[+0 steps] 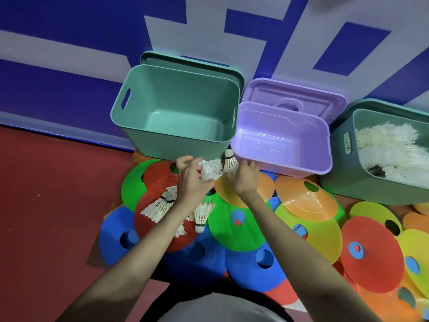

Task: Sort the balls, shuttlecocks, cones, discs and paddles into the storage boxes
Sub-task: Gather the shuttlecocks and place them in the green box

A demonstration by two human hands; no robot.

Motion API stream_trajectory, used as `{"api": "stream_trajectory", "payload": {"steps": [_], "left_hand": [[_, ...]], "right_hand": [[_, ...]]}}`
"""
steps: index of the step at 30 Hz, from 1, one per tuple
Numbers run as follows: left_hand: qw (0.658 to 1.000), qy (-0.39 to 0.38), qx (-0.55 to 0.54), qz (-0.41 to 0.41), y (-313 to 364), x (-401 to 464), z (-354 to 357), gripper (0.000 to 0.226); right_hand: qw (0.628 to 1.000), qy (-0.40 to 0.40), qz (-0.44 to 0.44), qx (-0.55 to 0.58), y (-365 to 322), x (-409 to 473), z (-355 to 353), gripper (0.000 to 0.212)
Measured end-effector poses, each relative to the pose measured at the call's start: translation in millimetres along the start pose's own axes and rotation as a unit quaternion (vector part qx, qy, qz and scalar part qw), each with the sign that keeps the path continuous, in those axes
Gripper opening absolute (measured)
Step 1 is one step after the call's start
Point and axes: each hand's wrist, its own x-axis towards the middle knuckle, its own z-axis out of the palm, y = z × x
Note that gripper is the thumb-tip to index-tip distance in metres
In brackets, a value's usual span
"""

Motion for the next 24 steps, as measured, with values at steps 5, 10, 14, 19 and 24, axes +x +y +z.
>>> {"api": "stream_trajectory", "payload": {"steps": [5,10,14,19,24], "left_hand": [[1.000,0.019,-0.024,0.008,-0.6,-5.5,-3.1,0.058],[0.995,0.035,-0.074,0.049,-4.7,-11.6,-6.9,0.053],[0.993,0.016,-0.091,0.072,-5.4,-18.7,-11.8,0.056],[0.991,0.021,-0.082,0.108,-3.1,-28.1,-17.0,0.061],[0.990,0.019,-0.069,0.118,-0.1,-37.8,-20.4,0.072]], "right_hand": [[0.988,0.073,-0.064,0.119,5.4,-16.9,-6.1,0.054],[0.949,0.124,-0.157,0.243,8.9,-46.2,-32.2,0.049],[0.924,0.128,-0.217,0.288,6.6,-61.5,-62.4,0.052],[0.932,0.083,-0.311,0.168,1.6,-76.0,-83.3,0.065],[0.932,0.093,-0.348,0.028,-14.0,-88.9,-81.9,0.074]]}}
